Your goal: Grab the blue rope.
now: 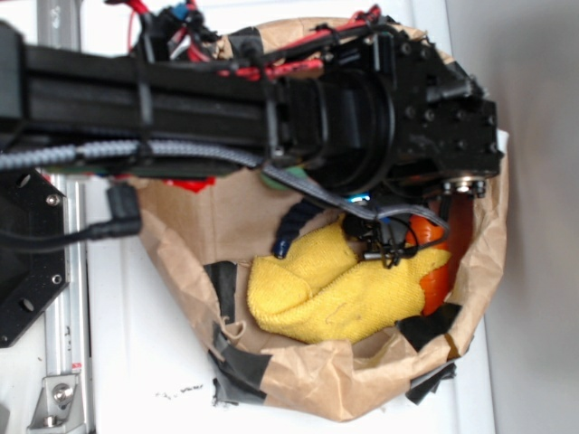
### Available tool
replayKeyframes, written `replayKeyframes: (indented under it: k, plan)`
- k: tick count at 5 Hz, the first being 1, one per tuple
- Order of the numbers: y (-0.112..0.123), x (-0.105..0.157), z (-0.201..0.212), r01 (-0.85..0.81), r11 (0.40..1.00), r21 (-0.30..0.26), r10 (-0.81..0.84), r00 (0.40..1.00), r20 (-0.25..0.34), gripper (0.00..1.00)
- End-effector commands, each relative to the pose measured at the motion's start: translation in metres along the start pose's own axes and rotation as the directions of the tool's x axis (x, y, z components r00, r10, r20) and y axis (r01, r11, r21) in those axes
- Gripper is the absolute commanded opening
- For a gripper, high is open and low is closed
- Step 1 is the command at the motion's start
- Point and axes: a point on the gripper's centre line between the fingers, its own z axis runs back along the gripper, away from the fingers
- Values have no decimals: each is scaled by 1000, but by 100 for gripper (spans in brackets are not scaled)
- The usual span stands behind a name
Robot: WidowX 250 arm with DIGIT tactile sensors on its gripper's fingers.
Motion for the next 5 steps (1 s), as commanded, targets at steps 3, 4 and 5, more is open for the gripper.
replayKeyframes:
  k: [3,4,5]
  plan:
    - [29,-66,135,-133,991,-28,135,987,83,0]
    - [25,-78,143,-117,992,-38,120,988,94,0]
    - [17,-72,137,-123,992,6,122,991,58,0]
